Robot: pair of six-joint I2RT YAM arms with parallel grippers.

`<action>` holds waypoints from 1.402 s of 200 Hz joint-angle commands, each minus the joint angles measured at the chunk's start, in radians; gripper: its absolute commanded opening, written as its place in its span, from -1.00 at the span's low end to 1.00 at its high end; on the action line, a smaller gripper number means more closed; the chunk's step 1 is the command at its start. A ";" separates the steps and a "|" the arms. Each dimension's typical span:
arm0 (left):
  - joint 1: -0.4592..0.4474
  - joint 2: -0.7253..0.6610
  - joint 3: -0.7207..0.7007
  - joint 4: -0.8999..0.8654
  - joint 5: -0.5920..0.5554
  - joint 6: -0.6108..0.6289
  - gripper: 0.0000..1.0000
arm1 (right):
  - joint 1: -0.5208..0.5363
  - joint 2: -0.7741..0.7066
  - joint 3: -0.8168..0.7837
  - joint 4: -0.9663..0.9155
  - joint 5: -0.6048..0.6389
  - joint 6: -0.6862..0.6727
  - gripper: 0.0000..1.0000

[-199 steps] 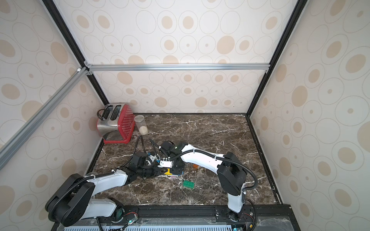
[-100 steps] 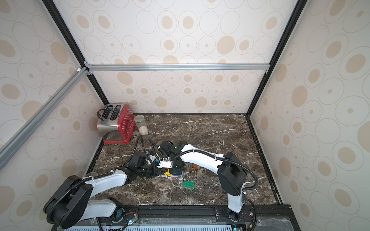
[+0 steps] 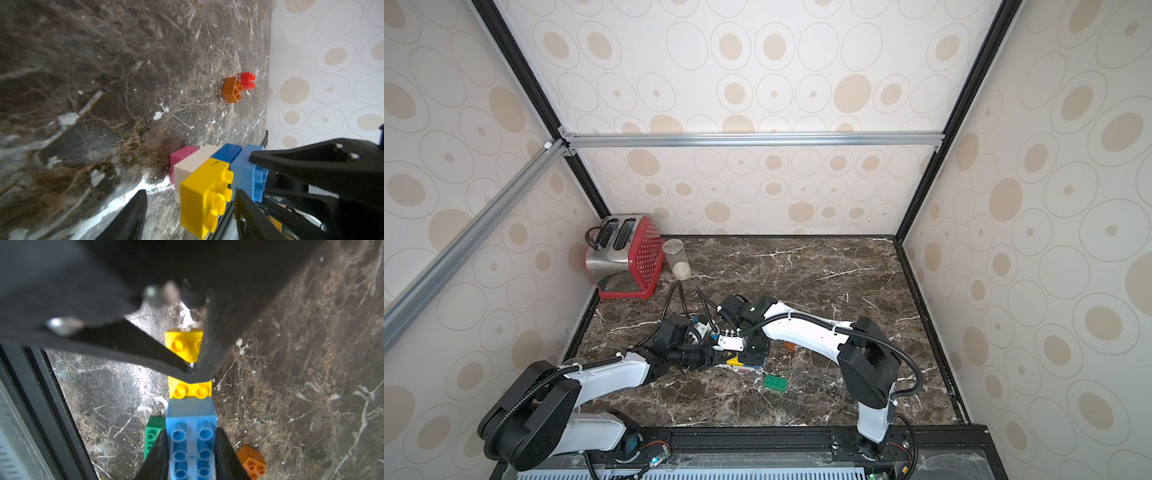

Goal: Assemble a heart with lego
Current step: Assemble the lego brick with the lego brick.

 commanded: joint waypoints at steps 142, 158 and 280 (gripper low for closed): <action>-0.025 0.079 0.013 -0.004 -0.033 0.037 0.06 | -0.003 -0.008 0.038 -0.061 0.035 -0.018 -0.55; -0.026 0.083 0.005 0.009 -0.034 0.034 0.06 | -0.003 0.010 0.054 -0.074 0.032 -0.019 -0.55; -0.024 0.080 -0.014 0.029 -0.040 0.028 0.05 | -0.003 0.061 0.054 -0.088 0.015 -0.026 -0.55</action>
